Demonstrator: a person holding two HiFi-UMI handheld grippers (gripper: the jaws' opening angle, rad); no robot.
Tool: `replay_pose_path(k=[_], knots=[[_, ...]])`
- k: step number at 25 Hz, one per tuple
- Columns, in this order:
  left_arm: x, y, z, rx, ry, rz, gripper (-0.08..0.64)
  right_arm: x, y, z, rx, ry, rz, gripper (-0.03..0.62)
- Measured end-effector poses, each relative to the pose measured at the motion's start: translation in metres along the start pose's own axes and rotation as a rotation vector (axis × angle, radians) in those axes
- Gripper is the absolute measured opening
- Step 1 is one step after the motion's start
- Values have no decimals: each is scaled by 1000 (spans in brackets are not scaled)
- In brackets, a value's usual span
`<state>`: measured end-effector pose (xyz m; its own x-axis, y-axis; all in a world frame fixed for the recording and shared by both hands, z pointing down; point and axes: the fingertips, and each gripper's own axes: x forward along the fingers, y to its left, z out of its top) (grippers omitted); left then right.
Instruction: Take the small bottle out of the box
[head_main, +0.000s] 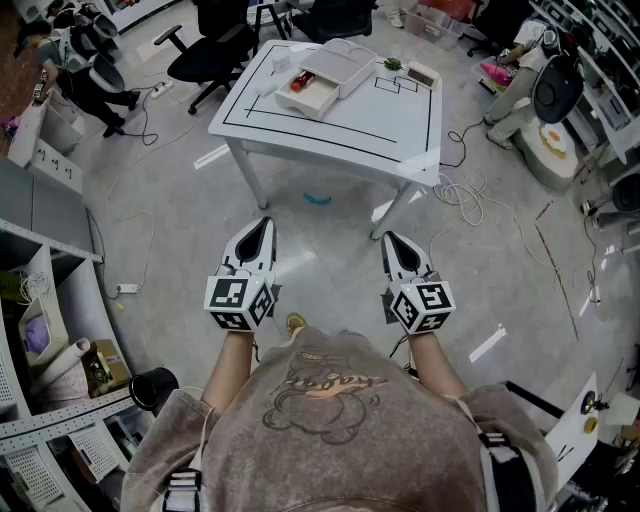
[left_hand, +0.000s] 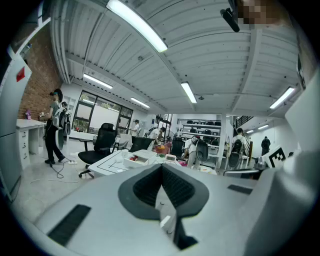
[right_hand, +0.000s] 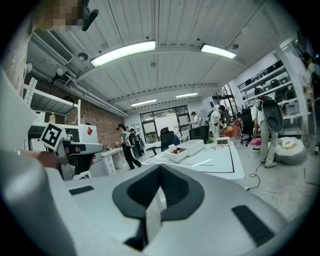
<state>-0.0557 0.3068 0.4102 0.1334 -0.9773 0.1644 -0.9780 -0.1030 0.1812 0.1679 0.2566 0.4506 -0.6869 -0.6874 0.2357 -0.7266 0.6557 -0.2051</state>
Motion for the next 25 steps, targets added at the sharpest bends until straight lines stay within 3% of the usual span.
replay_pose_path(k=[14, 25], knots=[[6, 21, 2, 14, -9, -26, 8, 29, 26, 7, 11, -35, 25, -5], [19, 57, 1, -5, -38, -88, 8, 57, 44, 2, -1, -44, -28, -5]])
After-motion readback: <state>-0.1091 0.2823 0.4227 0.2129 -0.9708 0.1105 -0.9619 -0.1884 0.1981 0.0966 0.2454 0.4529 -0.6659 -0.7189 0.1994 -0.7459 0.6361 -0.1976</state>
